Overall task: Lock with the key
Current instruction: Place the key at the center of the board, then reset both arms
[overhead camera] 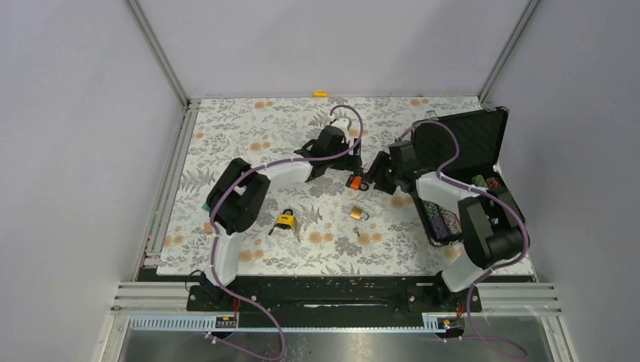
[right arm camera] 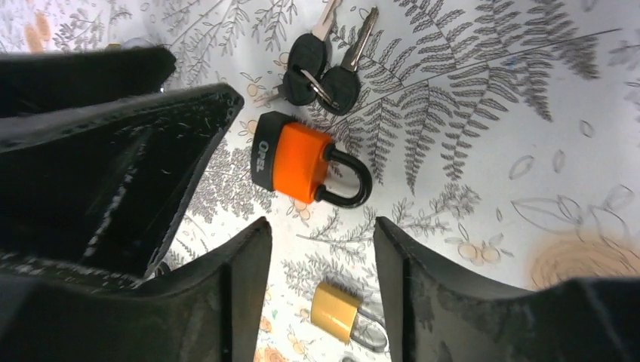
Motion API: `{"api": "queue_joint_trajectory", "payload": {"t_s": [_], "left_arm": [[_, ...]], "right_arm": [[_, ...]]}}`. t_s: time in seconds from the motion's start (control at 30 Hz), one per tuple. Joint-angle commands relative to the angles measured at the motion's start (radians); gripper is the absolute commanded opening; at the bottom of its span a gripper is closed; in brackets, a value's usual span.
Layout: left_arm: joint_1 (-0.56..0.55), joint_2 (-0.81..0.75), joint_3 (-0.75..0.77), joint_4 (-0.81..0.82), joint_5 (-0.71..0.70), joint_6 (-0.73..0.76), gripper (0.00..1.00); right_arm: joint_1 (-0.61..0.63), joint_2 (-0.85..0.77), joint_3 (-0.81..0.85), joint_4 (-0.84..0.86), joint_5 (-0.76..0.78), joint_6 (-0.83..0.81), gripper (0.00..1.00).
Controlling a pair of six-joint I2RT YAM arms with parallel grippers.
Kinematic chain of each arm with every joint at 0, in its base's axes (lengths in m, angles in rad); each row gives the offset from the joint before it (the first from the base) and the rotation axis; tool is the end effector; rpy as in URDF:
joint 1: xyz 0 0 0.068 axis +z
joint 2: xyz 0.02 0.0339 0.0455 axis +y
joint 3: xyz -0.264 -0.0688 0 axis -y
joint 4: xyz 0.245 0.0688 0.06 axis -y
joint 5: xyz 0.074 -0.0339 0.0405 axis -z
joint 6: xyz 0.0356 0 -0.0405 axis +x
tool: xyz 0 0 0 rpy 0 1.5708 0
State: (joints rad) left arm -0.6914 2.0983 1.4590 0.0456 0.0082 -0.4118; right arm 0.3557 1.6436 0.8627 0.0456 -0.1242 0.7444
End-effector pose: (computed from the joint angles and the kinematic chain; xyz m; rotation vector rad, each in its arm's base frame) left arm 0.3666 -0.3038 0.1823 0.3164 2.2136 -0.6306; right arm 0.3139 0.1213 0.1736 0.3990 2.3705 0.6849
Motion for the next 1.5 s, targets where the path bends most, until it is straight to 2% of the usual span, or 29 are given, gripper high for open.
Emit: {"api": "queue_joint_trajectory", "payload": {"t_s": [0.0,0.07,0.23,0.47,0.6,0.77,0.93,1.13,1.47], "left_arm": [[0.001,-0.209,-0.084,0.025,-0.101,0.048,0.94],[-0.001,-0.326,-0.146,0.012,-0.133,0.063,0.99],[-0.029,-0.672,-0.299,-0.062,-0.234,0.083,0.99],[-0.080,-0.989,-0.365,-0.400,-0.492,0.018,0.99],[-0.106,-1.182,-0.432,-0.531,-0.547,-0.050,0.99],[-0.120,-1.457,-0.518,-0.668,-0.583,-0.144,0.99],[-0.120,-1.713,-0.541,-0.814,-0.647,-0.204,0.99],[-0.119,-1.861,-0.473,-0.958,-0.698,-0.213,0.99],[-0.116,-1.927,-0.411,-1.030,-0.710,-0.208,0.99]], "right_arm": [[-0.024,-0.188,-0.006,-0.102,0.173,0.000,0.65],[-0.024,-0.301,-0.018,-0.111,0.210,-0.061,0.69],[-0.025,-0.581,-0.035,-0.183,0.358,-0.165,0.78],[-0.026,-0.907,0.022,-0.326,0.451,-0.241,0.85],[-0.026,-1.050,0.093,-0.422,0.510,-0.291,0.98],[-0.026,-1.176,0.201,-0.545,0.617,-0.333,1.00],[-0.026,-1.264,0.247,-0.585,0.682,-0.341,0.99],[-0.026,-1.304,0.266,-0.592,0.655,-0.316,1.00],[-0.026,-1.312,0.272,-0.589,0.639,-0.302,0.99]]}}
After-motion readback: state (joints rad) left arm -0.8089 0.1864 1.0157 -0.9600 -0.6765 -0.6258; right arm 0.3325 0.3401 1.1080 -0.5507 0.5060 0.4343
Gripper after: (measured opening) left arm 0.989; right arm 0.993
